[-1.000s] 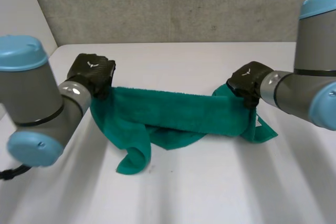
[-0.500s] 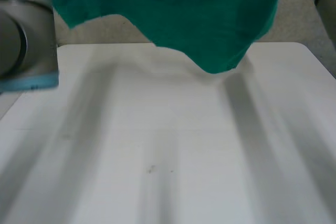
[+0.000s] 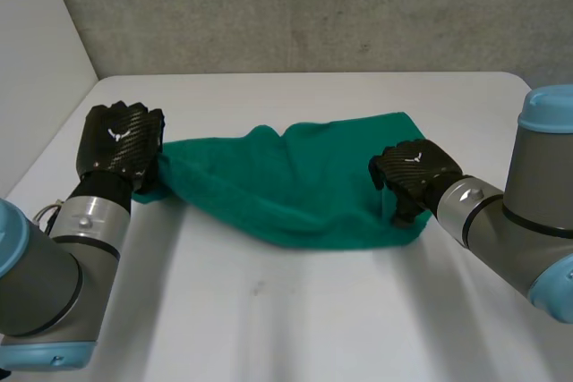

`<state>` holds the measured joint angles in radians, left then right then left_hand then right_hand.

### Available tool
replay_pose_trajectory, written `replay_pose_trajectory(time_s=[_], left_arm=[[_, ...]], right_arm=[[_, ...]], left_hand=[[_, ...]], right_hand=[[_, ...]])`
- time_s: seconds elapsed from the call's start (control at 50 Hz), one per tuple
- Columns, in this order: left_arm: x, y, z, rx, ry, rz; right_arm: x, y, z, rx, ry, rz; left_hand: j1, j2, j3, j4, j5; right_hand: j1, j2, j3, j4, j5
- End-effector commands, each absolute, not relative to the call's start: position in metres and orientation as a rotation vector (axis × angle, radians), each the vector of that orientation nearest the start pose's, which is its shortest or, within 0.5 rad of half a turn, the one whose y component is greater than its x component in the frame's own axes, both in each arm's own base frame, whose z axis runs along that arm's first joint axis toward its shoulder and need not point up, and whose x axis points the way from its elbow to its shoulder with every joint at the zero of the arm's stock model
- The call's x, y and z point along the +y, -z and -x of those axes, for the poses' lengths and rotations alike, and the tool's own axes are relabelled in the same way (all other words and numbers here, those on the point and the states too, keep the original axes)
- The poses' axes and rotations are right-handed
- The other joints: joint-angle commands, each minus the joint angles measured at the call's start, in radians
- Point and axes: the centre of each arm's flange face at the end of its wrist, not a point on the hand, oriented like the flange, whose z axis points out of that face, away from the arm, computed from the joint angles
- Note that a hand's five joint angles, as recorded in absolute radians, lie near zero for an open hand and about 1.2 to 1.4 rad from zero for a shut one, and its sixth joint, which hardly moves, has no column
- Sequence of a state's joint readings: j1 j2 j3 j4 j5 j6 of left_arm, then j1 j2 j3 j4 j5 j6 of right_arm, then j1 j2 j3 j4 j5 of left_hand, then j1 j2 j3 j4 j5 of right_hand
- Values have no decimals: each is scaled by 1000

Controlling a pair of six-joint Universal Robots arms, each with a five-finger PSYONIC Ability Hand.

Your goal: Fold the towel.

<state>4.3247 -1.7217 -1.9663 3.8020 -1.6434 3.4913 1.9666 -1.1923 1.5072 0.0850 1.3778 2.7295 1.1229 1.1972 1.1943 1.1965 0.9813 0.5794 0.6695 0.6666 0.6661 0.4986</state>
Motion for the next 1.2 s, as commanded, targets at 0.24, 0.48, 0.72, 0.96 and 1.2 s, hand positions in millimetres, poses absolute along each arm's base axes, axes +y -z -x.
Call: replay_pose_trajectory(time_s=[0.24,0.48,0.72,0.96,1.2], left_arm=[[-256,-245,210,1839,2386,-528],[-239,-246,210,1855,2379,-559],[-227,-228,208,1934,2309,-602],[-226,-224,210,1951,2300,-616],[-227,-223,210,1957,2296,-616]], right_arm=[[-301,-225,-216,2196,1822,857],[-356,-190,-223,2267,1655,1380],[-375,-164,-275,2165,1558,1496],[-380,-142,-294,2140,1532,1488],[-386,-129,-294,2164,1486,1475]], left_hand=[[273,199,202,200,240],[273,199,202,200,240],[273,199,202,200,240],[273,199,202,200,240],[273,199,202,200,240]], right_hand=[[-1,-91,-88,-88,-95],[25,-65,-62,-61,-69],[28,-62,-59,-59,-66],[22,-68,-65,-64,-71],[104,14,17,17,10]])
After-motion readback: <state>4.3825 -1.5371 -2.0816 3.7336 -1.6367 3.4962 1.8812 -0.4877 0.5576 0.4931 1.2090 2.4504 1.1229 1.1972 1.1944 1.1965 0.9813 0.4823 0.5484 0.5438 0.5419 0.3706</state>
